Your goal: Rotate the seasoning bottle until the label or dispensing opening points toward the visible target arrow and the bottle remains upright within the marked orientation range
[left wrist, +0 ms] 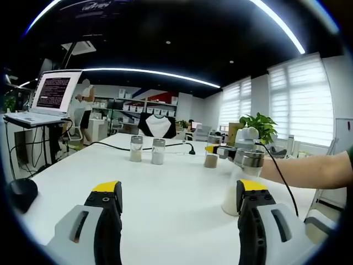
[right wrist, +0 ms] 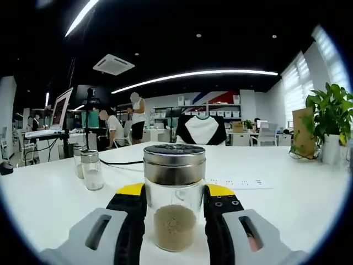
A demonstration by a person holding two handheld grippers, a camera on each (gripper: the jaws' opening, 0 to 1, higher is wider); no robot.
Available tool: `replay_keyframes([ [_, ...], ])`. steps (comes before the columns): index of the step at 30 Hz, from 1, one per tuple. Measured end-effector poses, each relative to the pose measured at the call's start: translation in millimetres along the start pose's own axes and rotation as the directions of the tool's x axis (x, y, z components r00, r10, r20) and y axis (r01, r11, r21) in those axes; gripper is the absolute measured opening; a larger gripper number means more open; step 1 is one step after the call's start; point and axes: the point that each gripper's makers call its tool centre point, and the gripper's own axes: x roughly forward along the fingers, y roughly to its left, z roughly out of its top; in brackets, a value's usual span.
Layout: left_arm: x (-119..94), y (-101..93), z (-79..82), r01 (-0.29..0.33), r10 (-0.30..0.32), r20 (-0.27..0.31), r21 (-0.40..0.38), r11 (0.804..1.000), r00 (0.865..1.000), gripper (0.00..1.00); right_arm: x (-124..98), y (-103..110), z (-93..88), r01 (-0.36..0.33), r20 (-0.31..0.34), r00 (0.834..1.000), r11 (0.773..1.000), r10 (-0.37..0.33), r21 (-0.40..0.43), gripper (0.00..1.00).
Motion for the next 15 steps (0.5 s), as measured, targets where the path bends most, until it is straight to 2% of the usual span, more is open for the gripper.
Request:
replay_keyframes([
  [15,-0.8,-0.5,0.8,0.0,0.0,0.006,0.004,1.0,1.0,0.9,-2.7,-7.1,-0.5,0.009,0.022,1.0,1.0,-0.009,0.004,0.38],
])
